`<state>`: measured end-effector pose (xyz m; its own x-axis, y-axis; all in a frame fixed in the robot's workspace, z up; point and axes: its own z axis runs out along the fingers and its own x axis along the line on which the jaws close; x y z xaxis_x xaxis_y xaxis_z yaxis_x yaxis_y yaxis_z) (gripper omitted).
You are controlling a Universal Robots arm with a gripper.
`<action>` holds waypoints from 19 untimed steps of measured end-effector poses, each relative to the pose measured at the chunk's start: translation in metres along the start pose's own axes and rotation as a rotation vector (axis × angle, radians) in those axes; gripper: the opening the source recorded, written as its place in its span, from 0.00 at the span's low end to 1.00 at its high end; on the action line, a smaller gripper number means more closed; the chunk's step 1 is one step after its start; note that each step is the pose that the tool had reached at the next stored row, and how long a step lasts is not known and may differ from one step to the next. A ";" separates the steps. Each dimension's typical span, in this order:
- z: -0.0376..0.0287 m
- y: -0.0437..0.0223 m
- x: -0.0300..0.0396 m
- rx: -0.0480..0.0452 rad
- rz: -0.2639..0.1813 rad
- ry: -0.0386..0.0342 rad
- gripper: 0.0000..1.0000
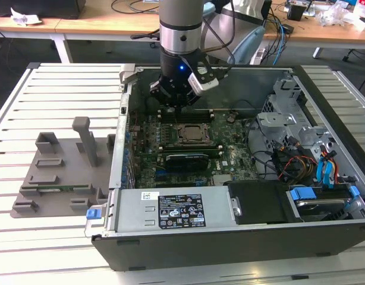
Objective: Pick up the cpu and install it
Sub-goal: 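Install the first cpu locking lever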
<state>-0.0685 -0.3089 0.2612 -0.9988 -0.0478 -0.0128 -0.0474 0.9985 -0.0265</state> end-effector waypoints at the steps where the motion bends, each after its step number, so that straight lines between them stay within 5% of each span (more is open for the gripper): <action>1: 0.0000 0.0001 0.0011 -0.0001 0.000 0.0000 0.11; 13: 0.0003 0.0036 0.0094 0.0000 0.000 0.0001 0.11; 19: 0.0002 0.0099 0.0207 -0.0034 0.000 -0.0001 0.11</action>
<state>-0.0897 -0.3000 0.2605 -0.9988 -0.0477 -0.0130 -0.0473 0.9986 -0.0231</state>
